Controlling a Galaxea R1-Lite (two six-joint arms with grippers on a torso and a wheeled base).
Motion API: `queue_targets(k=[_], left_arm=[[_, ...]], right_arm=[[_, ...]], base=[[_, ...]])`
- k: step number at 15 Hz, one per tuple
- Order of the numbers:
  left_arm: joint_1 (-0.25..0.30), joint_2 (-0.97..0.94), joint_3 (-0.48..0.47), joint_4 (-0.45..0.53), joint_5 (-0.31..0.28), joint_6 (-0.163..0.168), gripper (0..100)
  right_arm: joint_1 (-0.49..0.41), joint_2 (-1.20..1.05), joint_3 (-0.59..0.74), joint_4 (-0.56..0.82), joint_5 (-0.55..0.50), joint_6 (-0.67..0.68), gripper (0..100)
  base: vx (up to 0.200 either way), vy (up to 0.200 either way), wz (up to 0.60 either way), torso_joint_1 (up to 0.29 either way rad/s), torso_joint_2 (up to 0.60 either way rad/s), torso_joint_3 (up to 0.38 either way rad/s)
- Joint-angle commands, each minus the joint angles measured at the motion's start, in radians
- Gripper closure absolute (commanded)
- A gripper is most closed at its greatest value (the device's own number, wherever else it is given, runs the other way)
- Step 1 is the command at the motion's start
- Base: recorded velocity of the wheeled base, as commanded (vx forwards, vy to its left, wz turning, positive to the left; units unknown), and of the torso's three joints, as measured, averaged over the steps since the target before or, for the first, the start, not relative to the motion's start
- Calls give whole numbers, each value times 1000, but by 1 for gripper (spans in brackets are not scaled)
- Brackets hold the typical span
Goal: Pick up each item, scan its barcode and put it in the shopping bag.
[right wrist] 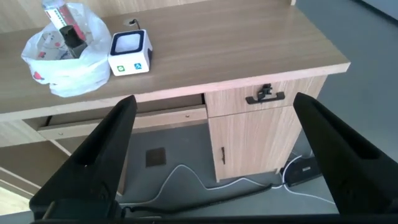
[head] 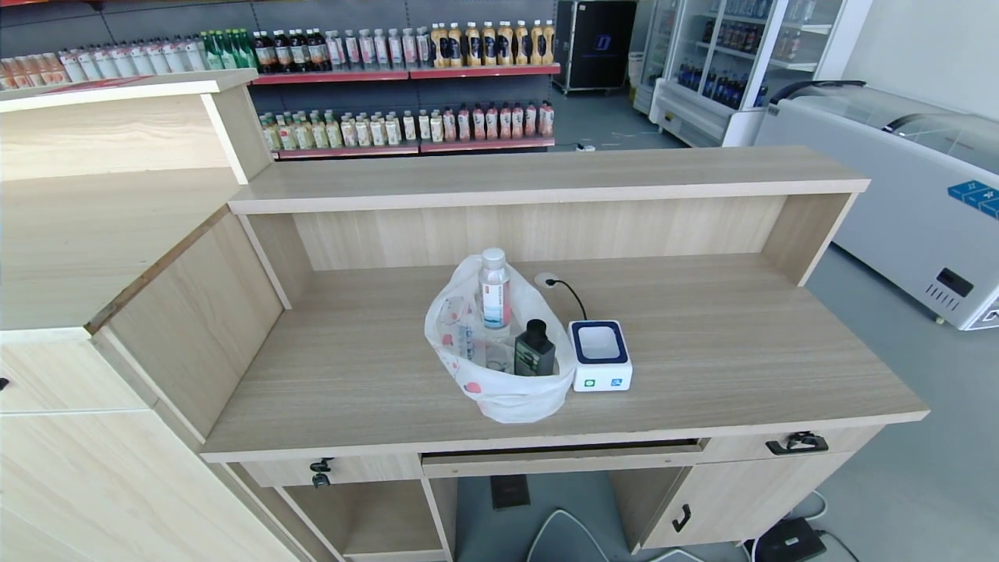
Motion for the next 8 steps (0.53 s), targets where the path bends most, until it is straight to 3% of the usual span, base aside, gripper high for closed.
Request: queue_targets(k=[1, 8], left_arm=[[0, 2, 0, 0, 0, 0, 0], [0, 2, 0, 0, 0, 0, 0]], right_arm=[[0, 2, 0, -1, 0, -1, 0], [0, 2, 0, -1, 0, 1, 0]], base=[[0, 0, 0, 0, 0, 0], [0, 0, 0, 0, 0, 0]])
